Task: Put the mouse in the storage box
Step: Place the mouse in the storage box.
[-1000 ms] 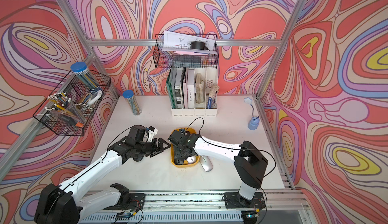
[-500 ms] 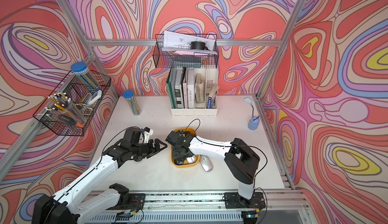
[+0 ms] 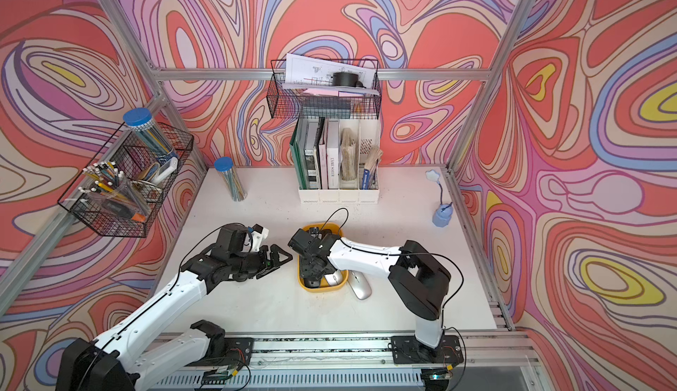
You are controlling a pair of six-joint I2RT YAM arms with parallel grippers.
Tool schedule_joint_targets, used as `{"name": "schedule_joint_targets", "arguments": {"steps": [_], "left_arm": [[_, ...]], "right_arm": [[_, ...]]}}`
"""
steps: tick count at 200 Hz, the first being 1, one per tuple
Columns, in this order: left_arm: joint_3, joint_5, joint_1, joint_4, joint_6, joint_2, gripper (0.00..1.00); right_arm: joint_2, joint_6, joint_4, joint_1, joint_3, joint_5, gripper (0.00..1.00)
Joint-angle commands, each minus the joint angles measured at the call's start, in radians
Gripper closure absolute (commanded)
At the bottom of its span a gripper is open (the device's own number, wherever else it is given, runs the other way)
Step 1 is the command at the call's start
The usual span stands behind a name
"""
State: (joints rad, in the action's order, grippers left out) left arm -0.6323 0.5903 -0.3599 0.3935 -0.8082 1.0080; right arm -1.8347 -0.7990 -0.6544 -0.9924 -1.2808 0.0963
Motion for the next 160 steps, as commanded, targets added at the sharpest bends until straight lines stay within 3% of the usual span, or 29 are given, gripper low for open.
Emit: {"name": "schedule_joint_targets", "arguments": {"steps": [1,73,160], "left_arm": [[0.005,0.016,0.005,0.003,0.021,-0.001,0.25],[0.013,0.023,0.005,-0.005,0.015,-0.002,0.25],[0.014,0.034,0.005,-0.020,0.009,0.009,0.25]], "right_arm": [[-0.023,-0.001,0.024,-0.007,-0.009,0.010,0.39],[-0.050,0.006,0.013,-0.006,-0.031,0.023,0.34],[0.018,0.015,0.040,-0.006,-0.011,0.032,0.31]]}}
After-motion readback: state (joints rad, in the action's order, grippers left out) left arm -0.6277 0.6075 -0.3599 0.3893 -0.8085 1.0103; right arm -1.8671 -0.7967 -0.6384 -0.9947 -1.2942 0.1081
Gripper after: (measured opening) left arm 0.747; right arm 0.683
